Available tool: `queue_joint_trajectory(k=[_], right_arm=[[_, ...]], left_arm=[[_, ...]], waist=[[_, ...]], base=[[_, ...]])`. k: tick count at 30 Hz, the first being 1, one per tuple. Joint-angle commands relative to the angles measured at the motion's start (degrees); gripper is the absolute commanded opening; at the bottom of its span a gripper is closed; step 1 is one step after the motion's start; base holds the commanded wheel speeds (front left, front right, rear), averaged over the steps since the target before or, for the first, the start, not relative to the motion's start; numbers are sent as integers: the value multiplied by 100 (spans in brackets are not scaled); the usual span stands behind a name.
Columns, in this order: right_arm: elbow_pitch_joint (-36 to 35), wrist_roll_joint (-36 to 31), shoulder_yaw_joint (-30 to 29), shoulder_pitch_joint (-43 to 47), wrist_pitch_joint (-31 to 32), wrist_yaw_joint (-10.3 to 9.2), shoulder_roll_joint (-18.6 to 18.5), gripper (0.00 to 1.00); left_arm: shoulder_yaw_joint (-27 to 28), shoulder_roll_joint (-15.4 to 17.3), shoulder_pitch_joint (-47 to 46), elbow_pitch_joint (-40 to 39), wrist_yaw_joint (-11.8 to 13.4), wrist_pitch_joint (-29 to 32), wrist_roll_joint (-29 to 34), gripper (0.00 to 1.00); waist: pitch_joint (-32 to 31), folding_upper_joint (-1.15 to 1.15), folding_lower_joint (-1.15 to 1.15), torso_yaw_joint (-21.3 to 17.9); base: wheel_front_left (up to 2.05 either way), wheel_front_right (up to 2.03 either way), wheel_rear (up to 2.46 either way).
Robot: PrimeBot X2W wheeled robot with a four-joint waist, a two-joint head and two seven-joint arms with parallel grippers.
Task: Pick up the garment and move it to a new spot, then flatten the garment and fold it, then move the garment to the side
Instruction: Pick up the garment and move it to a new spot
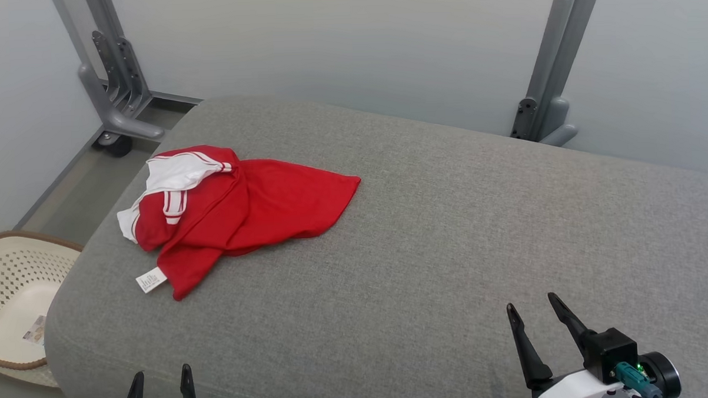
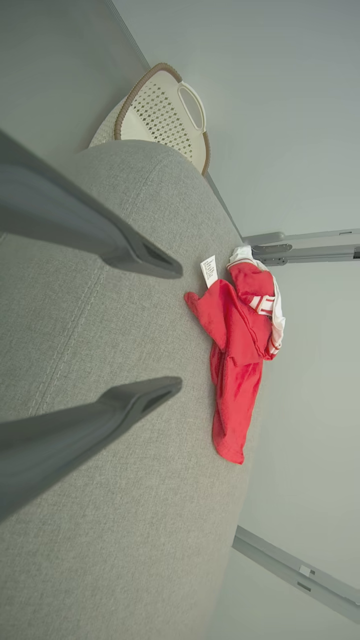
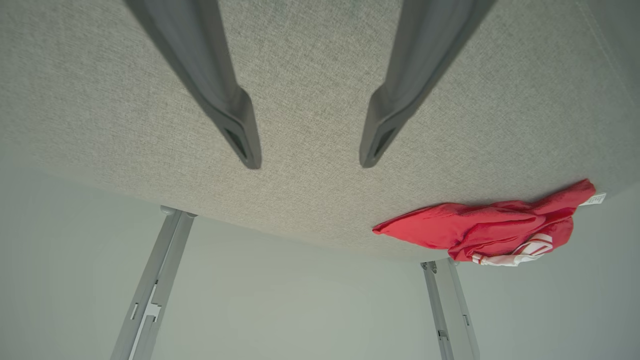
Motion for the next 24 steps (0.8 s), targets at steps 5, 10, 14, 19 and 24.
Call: queue_joint_trajectory(k=[5, 10, 14, 19, 24], right_arm=[[20, -85, -29, 14, -18, -10, -12, 100], [-103, -325, -116, -274, -18, -10, -28, 100], [-195, -441, -112, -539, -18, -10, -186, 100], [-412, -500, -165, -948, -18, -10, -456, 100], [-607, -511, -150, -1186, -18, -9, -623, 100]], left_arm=[[89, 7, -116, 12, -40, 3, -45, 100], [77, 12, -686, 381, -103, 2, -221, 100], [54, 8, -1339, 708, -145, 3, -376, 100], [131, 23, -2624, 1398, -189, 147, -923, 100], [168, 194, -3802, 2189, -201, 524, -1194, 100]], waist=[[130, 23, 0, -58], [772, 23, 0, -209], [1381, 23, 0, -310], [2300, 23, 0, -451], [2887, 23, 0, -572]], base=[[0, 0, 0], [0, 0, 0], [0, 0, 0], [0, 0, 0], [0, 0, 0]])
